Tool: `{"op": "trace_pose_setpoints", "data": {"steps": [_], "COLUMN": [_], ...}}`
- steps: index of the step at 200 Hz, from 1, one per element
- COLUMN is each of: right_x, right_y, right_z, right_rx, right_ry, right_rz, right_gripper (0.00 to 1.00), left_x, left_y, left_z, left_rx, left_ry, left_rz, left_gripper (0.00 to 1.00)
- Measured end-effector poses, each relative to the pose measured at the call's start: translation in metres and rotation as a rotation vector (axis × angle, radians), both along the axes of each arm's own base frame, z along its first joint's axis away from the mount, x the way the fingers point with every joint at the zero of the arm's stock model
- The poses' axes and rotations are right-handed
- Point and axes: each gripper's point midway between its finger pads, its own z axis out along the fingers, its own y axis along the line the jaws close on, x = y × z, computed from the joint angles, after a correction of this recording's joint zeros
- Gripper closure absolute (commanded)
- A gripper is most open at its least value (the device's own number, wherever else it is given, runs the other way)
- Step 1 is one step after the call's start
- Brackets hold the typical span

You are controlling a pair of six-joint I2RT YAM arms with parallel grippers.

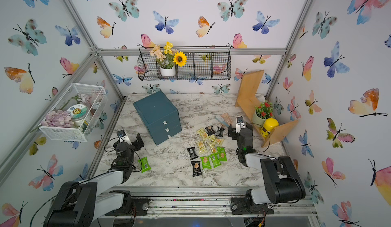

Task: Take the cookies out of the drawer
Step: Reset both arms

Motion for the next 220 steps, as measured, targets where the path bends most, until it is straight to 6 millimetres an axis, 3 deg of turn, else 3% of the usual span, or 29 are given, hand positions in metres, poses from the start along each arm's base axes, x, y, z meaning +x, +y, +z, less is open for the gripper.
{"op": "trace_pose_setpoints", "data": {"steps": [44, 71, 111, 156, 220], "right_x": [-0.005, -0.016, -0.029, -0.022, -0.023], "right_y": [0.006, 0.003, -0.030, -0.028, -0.027], "right_z": [-0.004, -0.030, -0.069, -0.048, -0.048], "right_rx": [0.016, 0.028, 0.103, 0.132, 0.135], "right_ry": [0.013, 0.046, 0.103, 0.022, 0.023], "right_rz": [0.048, 0.063, -0.005, 0.013, 0.019], "right_gripper": [0.07, 0.07, 0.01, 0.01, 0.01], "left_x": [0.008, 0.012, 0.017, 0.018, 0.019], "left_y": [-0.005, -0.007, -0.008, -0.008, -0.008], "left_z": [-0.001, -0.012, -0.011, -0.008, -0.008], "left_rx": [0.009, 0.017, 0.018, 0.018, 0.018], "left_ry": [-0.030, -0.014, -0.016, -0.025, -0.026], "left_rz": [-0.033, -0.046, -0.049, -0.049, -0.049], "left_gripper": [0.01, 0.02, 0.02, 0.02, 0.02]}}
